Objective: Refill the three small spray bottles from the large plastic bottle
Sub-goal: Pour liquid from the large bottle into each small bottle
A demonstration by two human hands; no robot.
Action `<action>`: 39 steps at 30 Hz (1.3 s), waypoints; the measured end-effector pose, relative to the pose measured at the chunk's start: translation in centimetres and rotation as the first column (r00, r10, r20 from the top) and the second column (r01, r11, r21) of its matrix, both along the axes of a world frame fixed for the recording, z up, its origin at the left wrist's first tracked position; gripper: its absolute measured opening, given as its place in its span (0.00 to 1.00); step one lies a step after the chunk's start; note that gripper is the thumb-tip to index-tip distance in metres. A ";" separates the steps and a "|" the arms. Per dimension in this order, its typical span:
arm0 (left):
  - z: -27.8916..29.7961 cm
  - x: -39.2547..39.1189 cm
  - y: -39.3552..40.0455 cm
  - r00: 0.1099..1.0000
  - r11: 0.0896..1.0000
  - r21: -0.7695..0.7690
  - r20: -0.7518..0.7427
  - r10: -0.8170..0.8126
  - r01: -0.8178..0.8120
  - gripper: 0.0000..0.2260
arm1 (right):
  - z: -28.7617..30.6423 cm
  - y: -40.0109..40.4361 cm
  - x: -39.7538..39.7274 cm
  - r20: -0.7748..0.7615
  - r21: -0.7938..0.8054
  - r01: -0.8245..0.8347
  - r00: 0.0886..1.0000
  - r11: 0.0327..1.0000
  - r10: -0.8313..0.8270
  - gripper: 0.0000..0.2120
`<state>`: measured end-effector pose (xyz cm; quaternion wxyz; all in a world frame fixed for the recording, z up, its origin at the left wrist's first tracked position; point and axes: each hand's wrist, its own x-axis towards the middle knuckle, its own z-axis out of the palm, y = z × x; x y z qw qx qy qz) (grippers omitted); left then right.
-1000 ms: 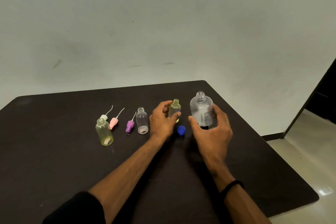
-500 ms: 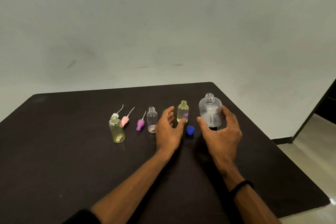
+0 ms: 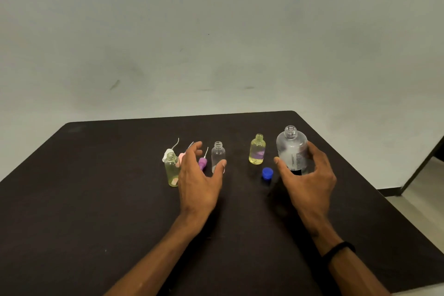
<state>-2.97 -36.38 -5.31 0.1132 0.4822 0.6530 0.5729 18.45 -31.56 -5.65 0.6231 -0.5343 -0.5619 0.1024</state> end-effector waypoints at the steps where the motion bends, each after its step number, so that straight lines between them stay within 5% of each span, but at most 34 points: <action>1: -0.1 -0.1 0.5 1.000 1.000 -0.020 0.011 -0.013 0.014 0.31 | 0.0 0.0 0.0 0.006 0.004 -0.001 1.000 1.000 0.001 0.36; 15: -1.3 -0.5 2.1 0.994 0.993 0.035 -0.009 -0.110 0.110 0.17 | -0.2 0.0 -0.1 0.139 0.049 -0.055 0.989 0.997 0.048 0.38; 26: -0.7 1.6 0.3 0.898 0.896 0.053 -0.009 -0.440 0.440 0.18 | -0.2 -0.1 0.5 0.244 0.119 -0.077 0.969 0.990 0.046 0.36; 39: -1.2 1.3 0.7 0.844 0.844 0.036 0.027 -0.536 0.535 0.21 | 0.1 -0.4 0.5 0.355 0.136 -0.097 0.934 0.986 0.043 0.39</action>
